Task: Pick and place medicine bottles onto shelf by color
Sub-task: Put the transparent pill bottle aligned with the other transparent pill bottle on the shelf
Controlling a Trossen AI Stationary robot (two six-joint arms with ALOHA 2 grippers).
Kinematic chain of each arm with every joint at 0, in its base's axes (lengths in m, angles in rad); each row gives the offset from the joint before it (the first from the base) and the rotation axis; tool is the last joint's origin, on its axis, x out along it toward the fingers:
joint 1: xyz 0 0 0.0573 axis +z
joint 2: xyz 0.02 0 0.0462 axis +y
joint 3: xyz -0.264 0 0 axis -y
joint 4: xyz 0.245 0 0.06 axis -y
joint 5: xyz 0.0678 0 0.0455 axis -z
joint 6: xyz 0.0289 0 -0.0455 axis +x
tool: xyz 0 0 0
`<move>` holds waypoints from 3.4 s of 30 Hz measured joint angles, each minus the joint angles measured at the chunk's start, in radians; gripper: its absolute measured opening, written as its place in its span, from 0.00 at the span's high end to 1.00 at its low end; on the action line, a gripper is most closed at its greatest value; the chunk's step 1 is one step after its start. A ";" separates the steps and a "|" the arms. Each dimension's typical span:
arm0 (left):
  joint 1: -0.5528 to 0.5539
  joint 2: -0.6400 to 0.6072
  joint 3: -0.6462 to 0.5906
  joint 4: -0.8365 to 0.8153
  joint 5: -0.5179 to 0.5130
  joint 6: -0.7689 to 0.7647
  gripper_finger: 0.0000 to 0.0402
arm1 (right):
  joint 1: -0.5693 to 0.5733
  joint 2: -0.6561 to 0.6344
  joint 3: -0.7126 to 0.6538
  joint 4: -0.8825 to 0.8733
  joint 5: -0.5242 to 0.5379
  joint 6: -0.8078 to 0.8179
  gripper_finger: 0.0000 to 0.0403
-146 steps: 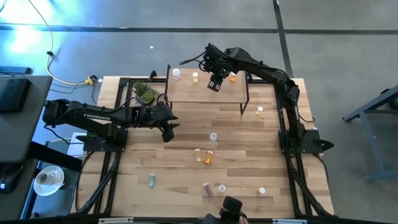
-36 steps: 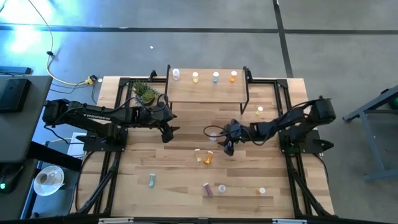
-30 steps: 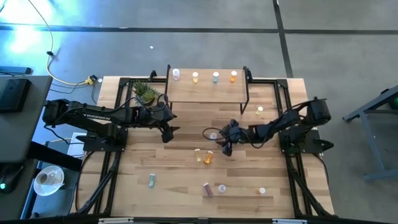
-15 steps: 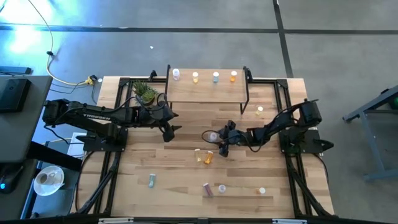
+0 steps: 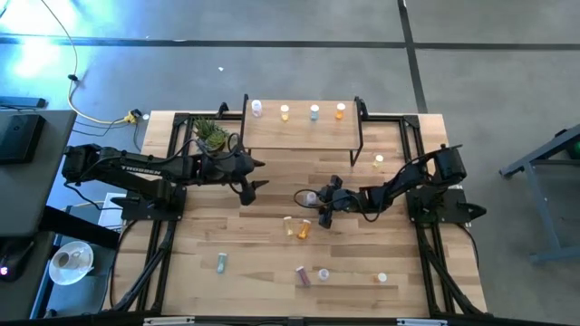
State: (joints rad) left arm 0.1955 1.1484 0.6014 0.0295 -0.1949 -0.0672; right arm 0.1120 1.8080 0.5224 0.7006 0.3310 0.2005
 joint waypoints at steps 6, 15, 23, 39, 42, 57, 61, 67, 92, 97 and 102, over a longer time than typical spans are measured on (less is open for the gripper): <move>0.000 0.000 0.000 -0.001 0.002 0.000 0.31 | 0.000 0.000 0.000 0.023 -0.001 0.004 0.67; 0.000 0.000 0.000 0.017 0.092 0.000 0.31 | 0.000 0.000 0.057 0.094 -0.021 0.041 0.67; 0.000 0.000 0.000 0.105 0.156 0.000 0.31 | 0.000 0.000 0.256 -0.143 -0.051 -0.056 0.67; -0.059 0.129 0.001 0.231 0.158 -0.008 0.31 | -0.008 0.000 0.452 -0.358 -0.047 -0.107 0.66; -0.061 0.162 0.001 0.257 0.159 -0.008 0.31 | -0.008 0.000 0.453 -0.362 -0.045 -0.105 0.66; -0.061 0.231 0.001 0.318 0.156 -0.008 0.31 | -0.023 0.000 0.454 -0.360 -0.044 -0.068 0.66; -0.058 0.230 0.000 0.321 0.152 -0.008 0.31 | -0.023 0.000 0.454 -0.351 -0.045 -0.060 0.66; -0.058 0.230 0.000 0.323 0.150 -0.008 0.35 | -0.023 0.000 0.454 -0.337 -0.045 -0.060 0.66; -0.058 0.230 0.000 0.326 0.150 -0.007 0.67 | -0.023 0.000 0.454 -0.340 -0.046 -0.067 0.66; -0.058 0.230 0.000 0.325 0.150 -0.007 0.67 | -0.023 0.000 0.454 -0.344 -0.046 -0.078 0.65; -0.058 0.230 0.000 0.322 0.151 -0.009 0.67 | -0.023 0.000 0.454 -0.344 -0.045 -0.085 0.56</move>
State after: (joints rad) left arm 0.1375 1.3781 0.6018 0.3516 -0.0441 -0.0757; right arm 0.0895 1.8080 0.9768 0.3563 0.2861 0.1152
